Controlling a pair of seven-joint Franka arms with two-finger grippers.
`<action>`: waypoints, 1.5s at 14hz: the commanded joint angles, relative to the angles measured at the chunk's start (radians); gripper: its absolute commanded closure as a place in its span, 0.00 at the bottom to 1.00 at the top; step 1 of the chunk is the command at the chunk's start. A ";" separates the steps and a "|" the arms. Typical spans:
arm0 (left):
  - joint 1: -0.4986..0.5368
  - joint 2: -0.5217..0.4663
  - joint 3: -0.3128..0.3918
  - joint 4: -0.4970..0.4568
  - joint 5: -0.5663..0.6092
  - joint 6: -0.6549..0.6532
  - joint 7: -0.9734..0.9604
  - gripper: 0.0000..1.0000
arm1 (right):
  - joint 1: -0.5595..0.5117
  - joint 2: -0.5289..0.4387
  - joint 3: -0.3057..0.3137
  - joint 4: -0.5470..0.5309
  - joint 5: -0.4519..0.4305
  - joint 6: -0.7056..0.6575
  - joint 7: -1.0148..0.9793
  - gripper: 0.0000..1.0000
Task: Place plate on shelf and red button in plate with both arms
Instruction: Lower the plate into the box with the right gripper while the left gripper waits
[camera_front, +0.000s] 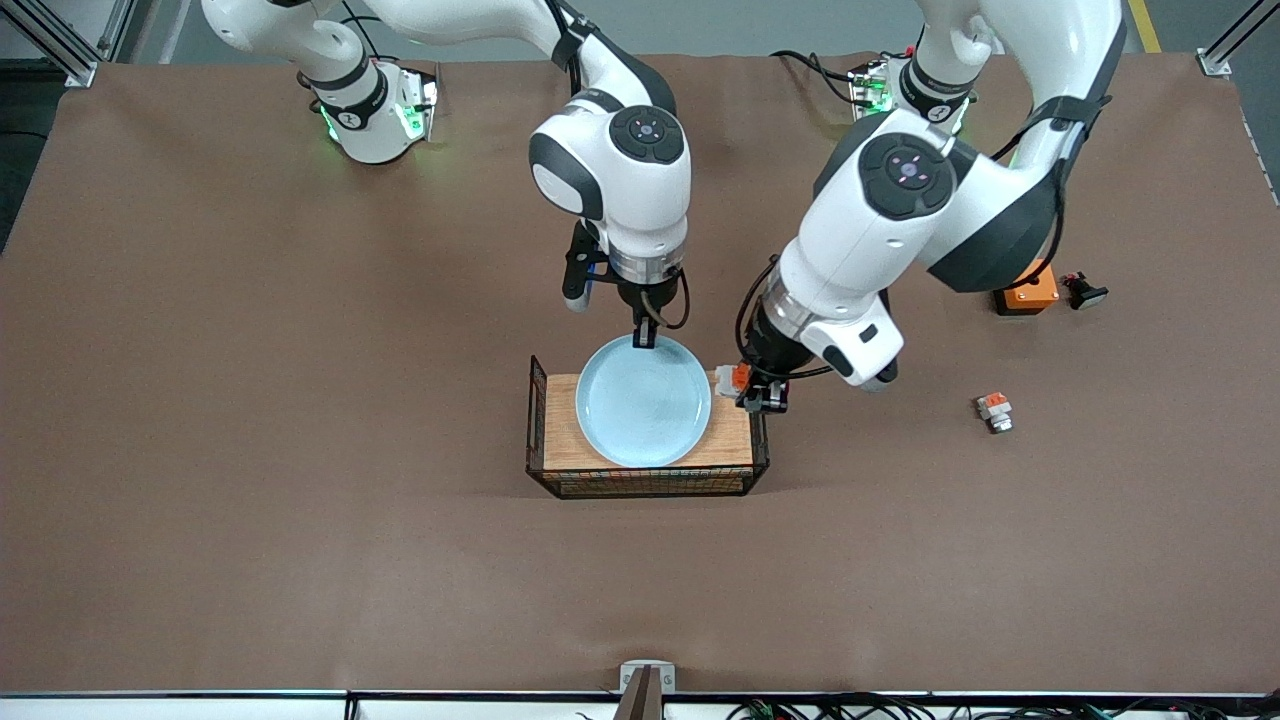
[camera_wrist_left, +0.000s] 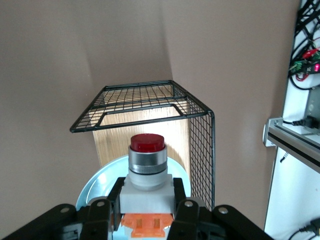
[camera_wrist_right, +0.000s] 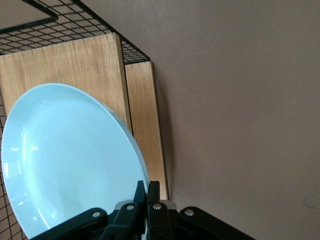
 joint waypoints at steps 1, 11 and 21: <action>-0.051 0.027 0.045 0.046 0.024 -0.007 -0.022 0.61 | 0.004 0.025 -0.002 0.033 -0.033 -0.008 0.030 0.98; -0.053 0.044 0.051 0.059 0.024 -0.006 -0.022 0.61 | -0.002 0.039 -0.002 0.046 -0.057 -0.010 0.018 0.14; -0.051 0.042 0.051 0.057 0.022 -0.007 -0.022 0.61 | -0.013 0.085 -0.002 0.098 -0.103 -0.008 0.018 0.00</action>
